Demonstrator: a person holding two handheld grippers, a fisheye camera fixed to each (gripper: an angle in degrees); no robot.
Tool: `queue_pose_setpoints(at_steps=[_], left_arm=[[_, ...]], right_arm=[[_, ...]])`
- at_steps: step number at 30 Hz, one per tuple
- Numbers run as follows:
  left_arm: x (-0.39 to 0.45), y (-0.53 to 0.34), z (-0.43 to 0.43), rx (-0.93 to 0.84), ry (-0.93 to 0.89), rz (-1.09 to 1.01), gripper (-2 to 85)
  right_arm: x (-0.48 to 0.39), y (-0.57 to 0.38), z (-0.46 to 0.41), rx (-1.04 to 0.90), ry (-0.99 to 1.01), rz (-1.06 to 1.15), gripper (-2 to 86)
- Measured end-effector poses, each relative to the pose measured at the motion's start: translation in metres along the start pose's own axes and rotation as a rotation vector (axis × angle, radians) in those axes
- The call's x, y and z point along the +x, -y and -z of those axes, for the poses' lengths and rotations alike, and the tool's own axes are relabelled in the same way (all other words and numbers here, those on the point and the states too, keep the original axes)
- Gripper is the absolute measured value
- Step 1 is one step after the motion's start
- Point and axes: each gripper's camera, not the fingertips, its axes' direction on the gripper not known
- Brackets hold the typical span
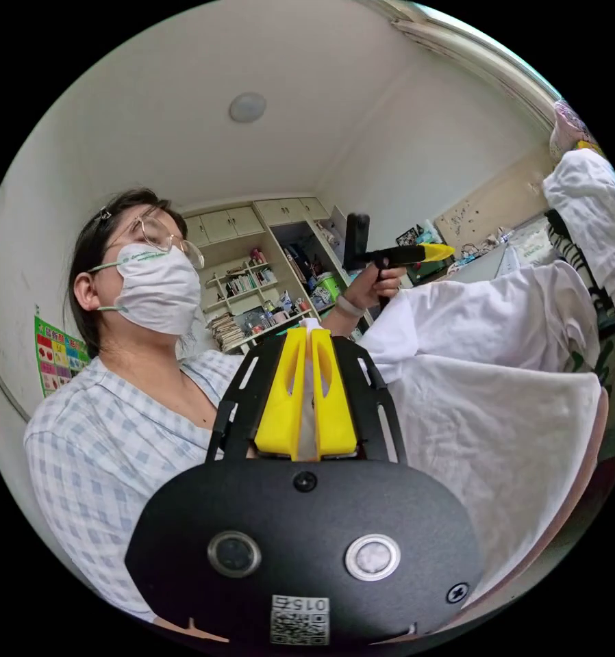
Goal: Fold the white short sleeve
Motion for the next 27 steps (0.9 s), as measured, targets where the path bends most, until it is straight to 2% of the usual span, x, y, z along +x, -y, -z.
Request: queue_pose_setpoints(at_steps=[2,5,9,13,15,18,20,23,27], left_arm=[[0.023,0.054,-0.054,-0.178,0.047,-0.134,11.5],[0.035,0.095,-0.102,-0.305,0.099,-0.199,12.4],[0.040,0.118,-0.133,-0.343,0.094,-0.212,12.1],[0.030,0.111,-0.159,-0.455,0.062,-0.132,2.4],[0.021,0.098,-0.136,-0.380,0.078,-0.055,1.5],[-0.002,0.057,-0.043,-0.087,0.174,0.152,0.6],[-0.018,-0.007,0.060,0.217,0.229,0.361,0.4],[-0.017,-0.116,0.174,0.542,0.255,0.563,0.2],[0.028,-0.238,0.268,0.786,0.354,0.641,-0.1]], right_arm=[[0.014,-0.006,-0.007,-0.003,-0.001,-0.004,-0.1],[0.031,-0.012,-0.019,-0.003,0.025,-0.010,-0.1],[0.044,-0.018,-0.036,-0.001,0.031,-0.013,-0.1],[0.047,-0.020,-0.062,-0.003,-0.007,-0.017,-0.1],[0.043,-0.019,-0.068,0.014,-0.064,-0.018,-0.2],[0.030,-0.010,-0.056,0.121,-0.177,-0.016,-0.3],[0.011,0.004,-0.039,0.239,-0.257,0.012,-0.3],[-0.022,0.032,-0.039,0.321,-0.420,0.109,-0.4],[-0.046,0.072,-0.059,0.422,-0.482,0.204,-0.5]])
